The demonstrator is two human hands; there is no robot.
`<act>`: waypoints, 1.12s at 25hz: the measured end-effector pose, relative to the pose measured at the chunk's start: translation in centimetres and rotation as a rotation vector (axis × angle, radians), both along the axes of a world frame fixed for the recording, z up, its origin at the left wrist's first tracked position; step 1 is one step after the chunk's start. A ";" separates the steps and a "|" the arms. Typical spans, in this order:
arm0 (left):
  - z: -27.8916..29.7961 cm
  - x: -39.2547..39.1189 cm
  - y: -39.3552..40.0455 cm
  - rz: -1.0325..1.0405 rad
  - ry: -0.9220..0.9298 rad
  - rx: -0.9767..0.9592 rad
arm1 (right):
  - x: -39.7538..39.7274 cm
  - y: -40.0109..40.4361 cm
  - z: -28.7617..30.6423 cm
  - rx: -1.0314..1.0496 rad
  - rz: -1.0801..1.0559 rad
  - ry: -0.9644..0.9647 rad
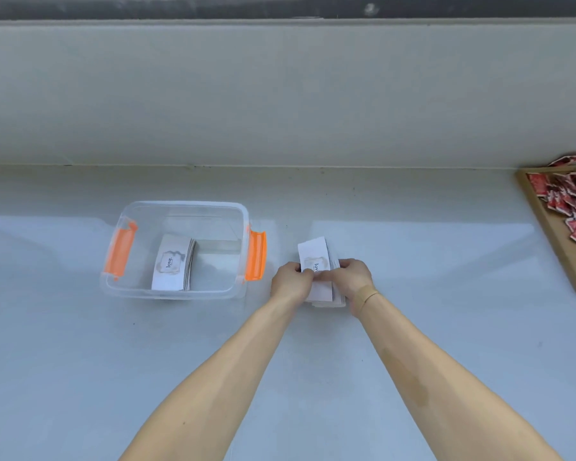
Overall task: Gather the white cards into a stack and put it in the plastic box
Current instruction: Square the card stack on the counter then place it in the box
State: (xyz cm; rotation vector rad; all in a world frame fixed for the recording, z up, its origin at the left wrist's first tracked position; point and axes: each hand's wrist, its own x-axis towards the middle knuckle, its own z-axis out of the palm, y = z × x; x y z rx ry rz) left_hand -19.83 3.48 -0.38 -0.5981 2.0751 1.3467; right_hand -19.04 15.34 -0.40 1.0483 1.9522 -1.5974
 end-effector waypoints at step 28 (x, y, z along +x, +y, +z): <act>-1.2 20.2 -25.8 -0.570 0.606 -0.420 | 20.2 -20.6 1.6 0.815 1.057 0.569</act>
